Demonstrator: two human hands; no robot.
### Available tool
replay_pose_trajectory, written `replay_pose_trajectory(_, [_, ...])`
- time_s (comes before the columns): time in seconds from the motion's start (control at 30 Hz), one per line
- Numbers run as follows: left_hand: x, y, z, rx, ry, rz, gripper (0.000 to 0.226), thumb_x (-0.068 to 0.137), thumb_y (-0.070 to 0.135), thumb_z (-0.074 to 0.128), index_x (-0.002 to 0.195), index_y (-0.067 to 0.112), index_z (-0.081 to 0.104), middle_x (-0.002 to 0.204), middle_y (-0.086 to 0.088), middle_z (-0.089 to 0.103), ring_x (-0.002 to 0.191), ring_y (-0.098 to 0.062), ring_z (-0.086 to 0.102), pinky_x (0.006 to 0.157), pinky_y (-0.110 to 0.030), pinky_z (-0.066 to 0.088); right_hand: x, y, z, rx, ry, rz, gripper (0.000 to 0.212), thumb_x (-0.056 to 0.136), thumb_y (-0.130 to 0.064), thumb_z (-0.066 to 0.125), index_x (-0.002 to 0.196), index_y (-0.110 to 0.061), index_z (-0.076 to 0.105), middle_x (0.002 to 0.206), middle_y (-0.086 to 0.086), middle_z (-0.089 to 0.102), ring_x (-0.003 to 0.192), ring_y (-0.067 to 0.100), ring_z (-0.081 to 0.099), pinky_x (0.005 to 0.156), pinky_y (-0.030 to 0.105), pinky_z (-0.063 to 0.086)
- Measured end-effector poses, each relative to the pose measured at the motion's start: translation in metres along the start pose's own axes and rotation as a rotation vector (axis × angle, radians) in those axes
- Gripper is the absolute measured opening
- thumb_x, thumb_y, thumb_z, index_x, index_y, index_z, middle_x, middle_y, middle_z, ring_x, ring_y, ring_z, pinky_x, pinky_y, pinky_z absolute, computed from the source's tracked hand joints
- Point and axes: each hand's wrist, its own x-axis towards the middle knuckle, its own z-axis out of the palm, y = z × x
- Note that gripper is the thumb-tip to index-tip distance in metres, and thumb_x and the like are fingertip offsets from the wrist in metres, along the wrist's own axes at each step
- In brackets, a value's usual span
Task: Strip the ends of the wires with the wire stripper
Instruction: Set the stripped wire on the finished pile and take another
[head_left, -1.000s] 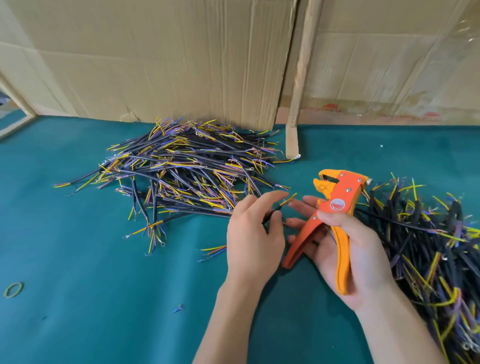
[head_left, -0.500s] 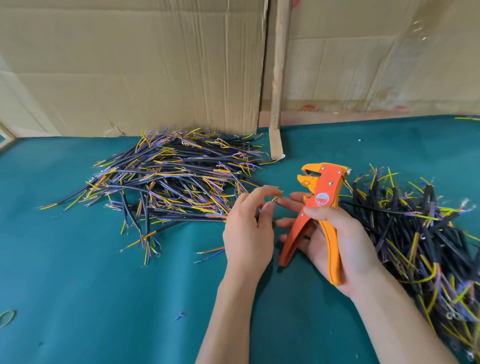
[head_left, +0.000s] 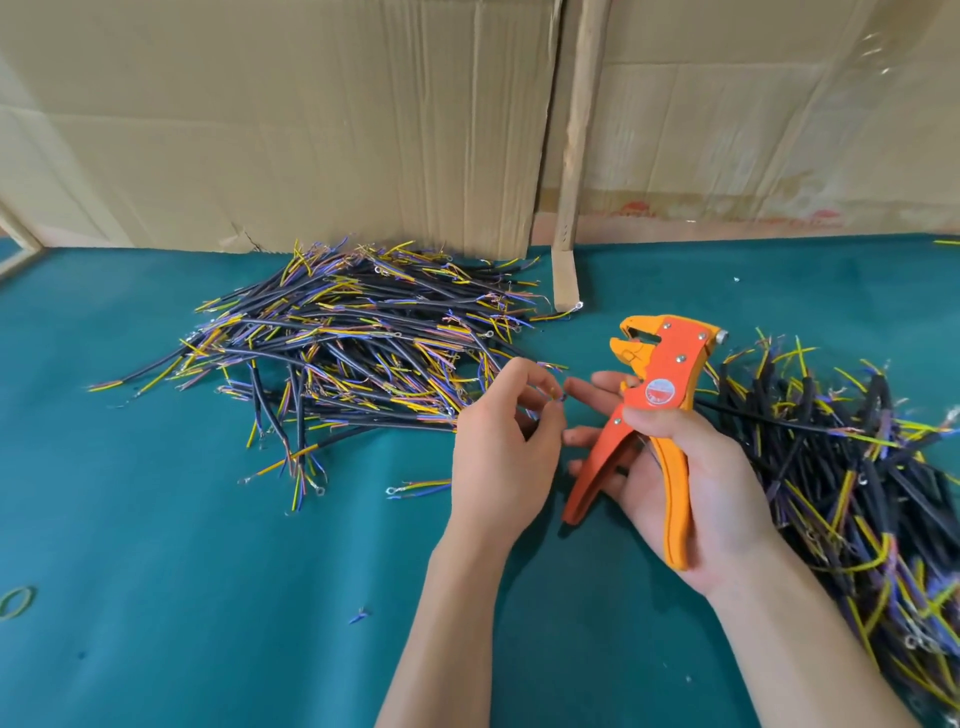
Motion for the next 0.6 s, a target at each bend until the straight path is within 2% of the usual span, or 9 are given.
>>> replay_pose_trajectory(0.13, [-0.0003, 0.0018, -0.0012, 0.001, -0.007, -0.006, 0.019, 0.086, 0.009, 0.067, 0.082, 0.026, 0.059, 0.077, 0.010, 0.066, 0.069, -0.016, 0.061, 0.059, -0.022, 0.047, 0.0002, -0.0017, 0.0002, 0.023, -0.015, 0.013, 0.051, 0.077, -0.017, 0.062, 0.126, -0.004, 0.059, 0.128, 0.021, 0.068, 0.079, 0.030, 0.069, 0.074, 0.042, 0.060])
replay_pose_trajectory(0.33, [-0.0008, 0.0035, -0.0052, -0.029, -0.037, 0.019, 0.018, 0.084, 0.005, 0.068, 0.081, 0.022, 0.063, 0.073, 0.010, 0.067, 0.071, -0.013, 0.063, 0.066, -0.030, 0.052, 0.0012, -0.0015, -0.0009, 0.047, 0.006, 0.023, 0.049, 0.077, -0.016, 0.064, 0.124, -0.004, 0.062, 0.116, 0.023, 0.070, 0.078, 0.031, 0.068, 0.072, 0.044, 0.059])
replay_pose_trajectory(0.43, [0.0003, 0.0032, -0.0062, -0.023, -0.042, 0.030, 0.017, 0.084, 0.005, 0.070, 0.082, 0.021, 0.064, 0.070, 0.009, 0.067, 0.071, -0.012, 0.064, 0.068, -0.028, 0.050, 0.0019, -0.0007, -0.0005, 0.062, 0.041, 0.013, 0.051, 0.077, -0.016, 0.063, 0.126, -0.002, 0.061, 0.106, 0.022, 0.071, 0.079, 0.032, 0.069, 0.070, 0.044, 0.059])
replay_pose_trajectory(0.6, [0.0017, 0.0038, -0.0084, -0.046, -0.028, 0.019, 0.016, 0.082, 0.002, 0.071, 0.082, 0.018, 0.065, 0.071, 0.007, 0.067, 0.070, -0.011, 0.064, 0.067, -0.026, 0.049, 0.0025, -0.0002, 0.0004, 0.057, 0.088, 0.024, 0.054, 0.073, -0.016, 0.066, 0.125, -0.002, 0.061, 0.101, 0.023, 0.071, 0.092, 0.034, 0.073, 0.070, 0.042, 0.061])
